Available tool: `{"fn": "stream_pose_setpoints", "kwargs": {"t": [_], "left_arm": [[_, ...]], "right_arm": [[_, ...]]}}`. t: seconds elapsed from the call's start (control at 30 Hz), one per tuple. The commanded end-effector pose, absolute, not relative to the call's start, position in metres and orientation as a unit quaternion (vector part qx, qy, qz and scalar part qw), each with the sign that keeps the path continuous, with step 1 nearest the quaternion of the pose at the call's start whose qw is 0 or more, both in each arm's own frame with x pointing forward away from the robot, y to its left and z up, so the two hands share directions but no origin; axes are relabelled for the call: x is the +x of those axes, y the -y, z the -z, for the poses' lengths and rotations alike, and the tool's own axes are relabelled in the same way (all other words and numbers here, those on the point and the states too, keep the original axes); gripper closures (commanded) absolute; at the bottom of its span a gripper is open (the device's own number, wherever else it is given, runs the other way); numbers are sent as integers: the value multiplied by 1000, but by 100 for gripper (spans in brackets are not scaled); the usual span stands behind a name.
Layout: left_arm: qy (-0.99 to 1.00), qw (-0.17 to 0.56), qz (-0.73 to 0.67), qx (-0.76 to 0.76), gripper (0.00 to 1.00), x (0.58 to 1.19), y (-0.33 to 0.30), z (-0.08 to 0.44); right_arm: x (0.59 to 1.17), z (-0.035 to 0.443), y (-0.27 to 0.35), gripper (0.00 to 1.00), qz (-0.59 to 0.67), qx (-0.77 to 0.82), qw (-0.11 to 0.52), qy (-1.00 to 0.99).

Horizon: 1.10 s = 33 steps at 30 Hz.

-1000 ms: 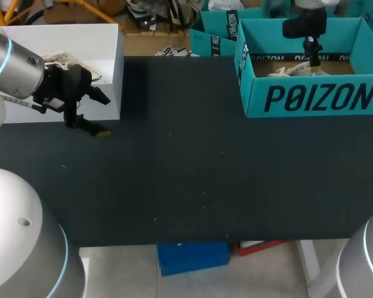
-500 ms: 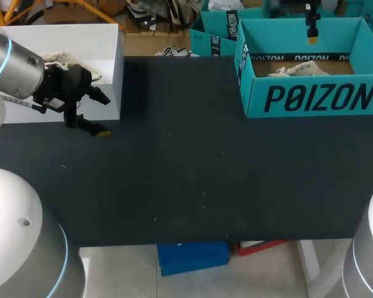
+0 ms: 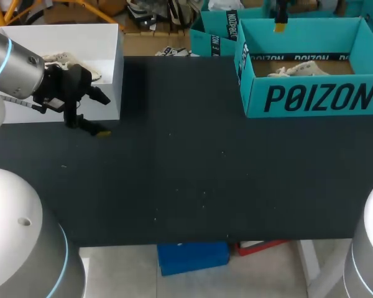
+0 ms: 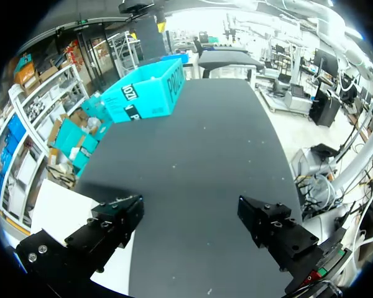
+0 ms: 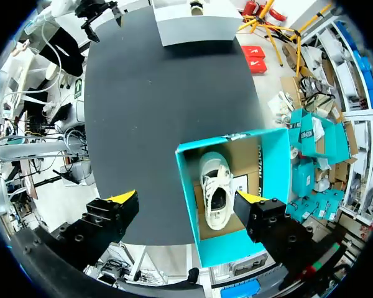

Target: Take the shoe out of the shoebox, open the shoe tongue, remove and reinsert the insole, then place the shoe into the shoebox

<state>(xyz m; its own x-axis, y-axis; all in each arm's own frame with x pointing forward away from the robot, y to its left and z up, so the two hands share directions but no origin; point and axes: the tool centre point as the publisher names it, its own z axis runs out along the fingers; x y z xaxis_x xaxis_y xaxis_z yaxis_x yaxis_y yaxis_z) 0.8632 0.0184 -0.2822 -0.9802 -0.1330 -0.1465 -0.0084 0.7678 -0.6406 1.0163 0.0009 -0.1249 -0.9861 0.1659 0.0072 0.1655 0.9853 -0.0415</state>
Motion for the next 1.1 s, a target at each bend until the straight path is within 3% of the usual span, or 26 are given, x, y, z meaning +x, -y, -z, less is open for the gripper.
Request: {"fn": "stream_pose_setpoints", "kwargs": {"t": [0.03,0.6,0.83,1.1], "left_arm": [[-935,94,339,-38,0,862,-19,283],[-935,94,339,-38,0,862,-19,283],[-935,94,339,-38,0,862,-19,283],[-935,94,339,-38,0,862,-19,283]], "right_arm": [[926,130,-24,0,-14,-62,-208,976],[864,223,-45,0,-2,-50,-149,988],[850,272,-33,0,15,-44,-96,994],[845,286,-24,0,19,-40,-70,997]]}}
